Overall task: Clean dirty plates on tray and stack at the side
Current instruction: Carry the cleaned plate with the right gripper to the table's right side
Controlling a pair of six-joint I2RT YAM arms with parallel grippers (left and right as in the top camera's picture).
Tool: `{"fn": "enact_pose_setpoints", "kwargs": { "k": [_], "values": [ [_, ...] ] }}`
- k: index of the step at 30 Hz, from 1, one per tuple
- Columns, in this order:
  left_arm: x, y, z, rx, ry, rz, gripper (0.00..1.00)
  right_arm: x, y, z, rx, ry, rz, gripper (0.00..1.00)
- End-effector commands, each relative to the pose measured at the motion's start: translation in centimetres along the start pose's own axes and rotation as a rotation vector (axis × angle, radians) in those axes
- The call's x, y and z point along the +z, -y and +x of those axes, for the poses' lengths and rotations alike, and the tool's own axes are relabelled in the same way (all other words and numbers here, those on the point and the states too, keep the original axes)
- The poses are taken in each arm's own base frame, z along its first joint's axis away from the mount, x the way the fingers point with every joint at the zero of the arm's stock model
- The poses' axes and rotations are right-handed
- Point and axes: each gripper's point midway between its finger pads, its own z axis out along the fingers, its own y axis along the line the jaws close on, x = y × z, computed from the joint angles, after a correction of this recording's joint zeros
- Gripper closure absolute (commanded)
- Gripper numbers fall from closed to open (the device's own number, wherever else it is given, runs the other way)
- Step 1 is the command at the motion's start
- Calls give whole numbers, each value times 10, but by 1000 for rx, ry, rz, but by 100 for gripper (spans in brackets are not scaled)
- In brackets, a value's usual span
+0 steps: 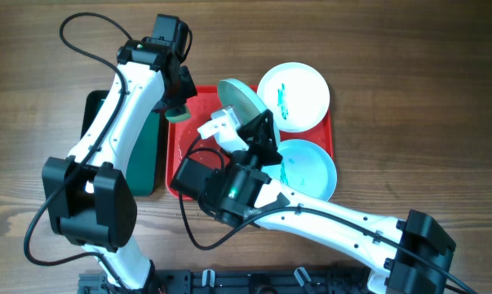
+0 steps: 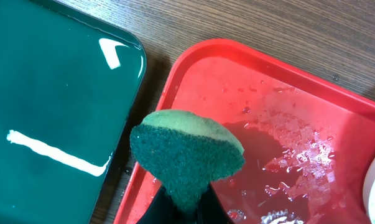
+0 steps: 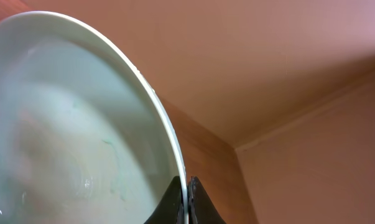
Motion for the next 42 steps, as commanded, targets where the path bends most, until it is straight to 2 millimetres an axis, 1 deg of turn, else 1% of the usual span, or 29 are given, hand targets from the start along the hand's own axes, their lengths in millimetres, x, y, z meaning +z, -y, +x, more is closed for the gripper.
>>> {"fn": "enact_pose_setpoints", "kwargs": {
  "k": [1, 3, 4, 6, 7, 8, 11, 12, 13, 14, 18, 19, 20, 22, 25, 28, 33, 36, 38, 39, 40, 41, 42],
  "values": [
    [-6, 0, -4, -4, 11, 15, 96, -2, -17, 8, 67, -56, -120, 96],
    [-6, 0, -4, -4, 11, 15, 96, -1, -45, 24, 86, -166, -290, 96],
    [-6, 0, -4, -4, 11, 15, 96, 1, -53, 31, 107, -219, -352, 96],
    [-6, 0, -4, -4, 11, 15, 96, 9, -64, 46, 156, -344, -479, 96],
    [-6, 0, -4, -4, 11, 15, 96, 16, -62, 50, 197, -392, -521, 96],
    [-6, 0, -4, -4, 11, 15, 96, 23, -56, 52, 242, -429, -549, 96],
    [-6, 0, -4, -4, 11, 15, 96, 49, -26, 57, 415, -520, -611, 96],
    [-6, 0, -4, -4, 11, 15, 96, 60, -14, 62, 473, -553, -621, 96],
    [-6, 0, -4, -4, 11, 15, 96, 76, 0, 71, 531, -595, -625, 96],
    [-6, 0, -4, -4, 11, 15, 96, 89, 10, 81, 572, -631, -620, 96],
    [-6, 1, -3, -4, 7, 21, 96, 142, 54, 136, 752, -800, -515, 96],
    [-6, 1, -3, -4, 7, 22, 96, 153, 63, 152, 796, -839, -484, 96],
    [-6, 1, -3, -4, 7, 22, 96, 166, 76, 173, 845, -890, -428, 96],
    [-6, 1, -3, -4, 7, 22, 96, 179, 91, 207, 893, -975, -349, 96],
    [-6, 1, -3, -4, 7, 22, 96, 191, 106, 256, 941, -1089, -258, 96],
    [-6, 1, -3, -4, 7, 22, 96, 197, 107, 296, 971, -1168, -201, 96],
    [-6, 1, -3, -4, 7, 22, 96, 198, 90, 343, 991, -1245, -160, 96],
    [-6, 1, -3, -4, 7, 22, 96, 199, 80, 360, 1001, -1260, -147, 96],
    [-6, 1, -3, -4, 7, 22, 96, 200, 76, 366, 1000, -1266, -146, 96],
    [-6, 1, -3, -4, 7, 22, 96, 201, 74, 367, 998, -1270, -148, 93],
    [-6, 1, -3, -4, 7, 22, 96, 201, 74, 367, 997, -1270, -149, 78],
    [-6, 2, -3, -4, 6, 24, 96, 200, 74, 367, 995, -1273, -153, 58],
    [-6, 3, -2, -4, 2, 30, 96, 197, 74, 366, 992, -1282, -157, 49]
  ]
}}
